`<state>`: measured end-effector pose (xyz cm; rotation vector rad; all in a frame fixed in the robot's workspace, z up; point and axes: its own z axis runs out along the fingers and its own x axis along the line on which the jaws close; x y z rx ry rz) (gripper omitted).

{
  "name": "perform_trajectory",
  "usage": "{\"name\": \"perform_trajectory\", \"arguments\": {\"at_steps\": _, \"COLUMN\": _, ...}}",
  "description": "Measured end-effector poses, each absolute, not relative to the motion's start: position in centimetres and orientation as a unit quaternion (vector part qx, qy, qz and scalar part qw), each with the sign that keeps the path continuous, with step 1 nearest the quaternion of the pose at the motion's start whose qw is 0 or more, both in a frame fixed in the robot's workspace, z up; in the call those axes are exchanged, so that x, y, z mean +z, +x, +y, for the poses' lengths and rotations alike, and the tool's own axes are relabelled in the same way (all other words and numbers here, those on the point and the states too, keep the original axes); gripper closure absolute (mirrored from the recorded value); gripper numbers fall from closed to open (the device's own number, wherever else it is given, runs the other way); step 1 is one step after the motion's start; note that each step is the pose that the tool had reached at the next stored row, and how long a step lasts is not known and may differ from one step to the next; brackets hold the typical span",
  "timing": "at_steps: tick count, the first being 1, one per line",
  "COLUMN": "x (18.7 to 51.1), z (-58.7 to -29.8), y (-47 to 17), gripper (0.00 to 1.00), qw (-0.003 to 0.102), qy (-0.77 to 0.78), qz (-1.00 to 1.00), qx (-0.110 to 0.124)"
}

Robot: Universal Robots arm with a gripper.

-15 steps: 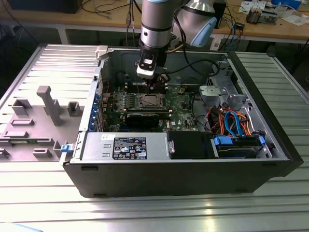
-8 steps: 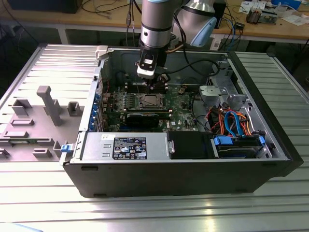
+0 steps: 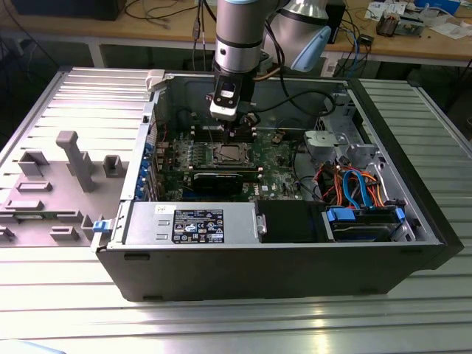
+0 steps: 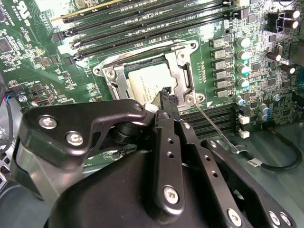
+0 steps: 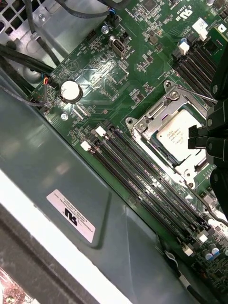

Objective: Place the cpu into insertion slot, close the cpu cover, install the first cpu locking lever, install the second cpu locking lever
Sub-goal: 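Install the first cpu locking lever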

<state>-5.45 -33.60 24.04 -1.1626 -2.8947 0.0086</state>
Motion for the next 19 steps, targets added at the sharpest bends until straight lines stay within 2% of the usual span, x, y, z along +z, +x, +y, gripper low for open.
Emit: {"name": "perform_trajectory", "arguments": {"at_steps": 19, "x": 24.04, "z": -33.60, "y": -5.45, "gripper": 0.89, "qw": 0.011, "qy": -0.362, "qz": -0.932, "qx": 0.003}}
